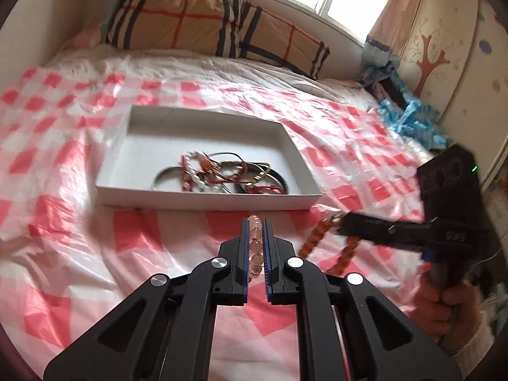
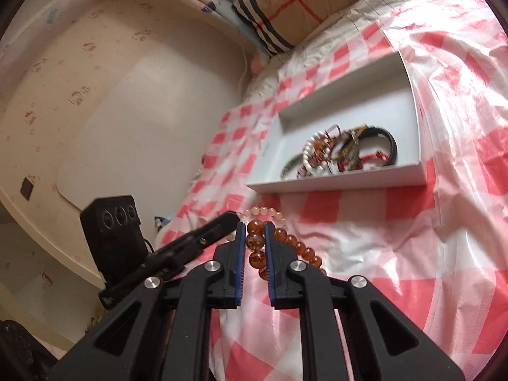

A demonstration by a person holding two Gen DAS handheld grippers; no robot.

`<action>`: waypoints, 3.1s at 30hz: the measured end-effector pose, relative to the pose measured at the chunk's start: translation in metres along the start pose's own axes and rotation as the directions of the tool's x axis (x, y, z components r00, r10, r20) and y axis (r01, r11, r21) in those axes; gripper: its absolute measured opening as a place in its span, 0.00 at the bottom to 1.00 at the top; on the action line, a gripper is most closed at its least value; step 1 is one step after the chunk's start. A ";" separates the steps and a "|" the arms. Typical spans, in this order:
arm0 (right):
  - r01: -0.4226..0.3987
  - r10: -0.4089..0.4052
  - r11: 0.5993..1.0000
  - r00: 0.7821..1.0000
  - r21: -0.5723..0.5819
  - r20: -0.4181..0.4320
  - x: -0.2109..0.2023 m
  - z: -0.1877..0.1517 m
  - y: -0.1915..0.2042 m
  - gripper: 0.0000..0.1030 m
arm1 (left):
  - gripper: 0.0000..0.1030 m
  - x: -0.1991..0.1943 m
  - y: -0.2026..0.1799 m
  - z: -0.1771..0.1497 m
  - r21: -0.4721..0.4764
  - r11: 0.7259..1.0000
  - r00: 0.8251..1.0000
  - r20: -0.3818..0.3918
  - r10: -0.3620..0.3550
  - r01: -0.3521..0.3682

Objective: Organize jewelry
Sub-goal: 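Close the left tool on the pink bead bracelet while the right tool grips the amber bead bracelet, then lift the pink bead bracelet with the left tool while the right tool lifts the amber bracelet toward the tray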

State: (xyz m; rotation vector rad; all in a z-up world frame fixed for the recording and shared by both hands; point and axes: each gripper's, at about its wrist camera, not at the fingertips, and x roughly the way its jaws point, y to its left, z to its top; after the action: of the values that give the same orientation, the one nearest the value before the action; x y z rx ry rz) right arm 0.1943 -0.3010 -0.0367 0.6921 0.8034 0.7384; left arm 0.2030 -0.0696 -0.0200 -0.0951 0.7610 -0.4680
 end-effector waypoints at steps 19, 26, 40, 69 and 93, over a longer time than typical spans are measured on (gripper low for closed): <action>0.008 -0.006 0.998 0.999 -0.060 0.037 -0.005 0.007 0.010 0.12 | 0.07 -0.003 -0.014 0.000 0.151 0.958 0.969 0.077 0.234 -0.243; 0.000 0.003 0.998 0.999 -0.061 0.048 -0.007 0.007 0.009 0.12 | 0.07 -0.005 -0.013 0.001 0.145 0.960 0.970 0.081 0.231 -0.240; -0.013 0.018 0.998 0.996 -0.062 0.086 -0.016 0.009 0.009 0.12 | 0.07 -0.020 0.009 0.011 0.013 0.992 0.985 0.119 0.123 -0.125; -0.047 0.047 0.999 0.984 -0.005 0.174 -0.018 0.030 -0.006 0.12 | 0.07 -0.014 0.005 0.041 -0.003 0.997 0.986 0.150 0.077 -0.078; -0.028 0.021 0.999 0.980 0.033 0.199 0.005 0.071 -0.026 0.12 | 0.07 0.031 0.008 0.076 -0.031 0.999 0.993 0.118 0.032 -0.028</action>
State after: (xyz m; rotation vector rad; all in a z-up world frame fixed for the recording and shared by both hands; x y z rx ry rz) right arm 0.2629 -0.3294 -0.0229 0.7955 0.6273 0.6664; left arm 0.2772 -0.0826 0.0129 -0.1370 0.6521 -0.4193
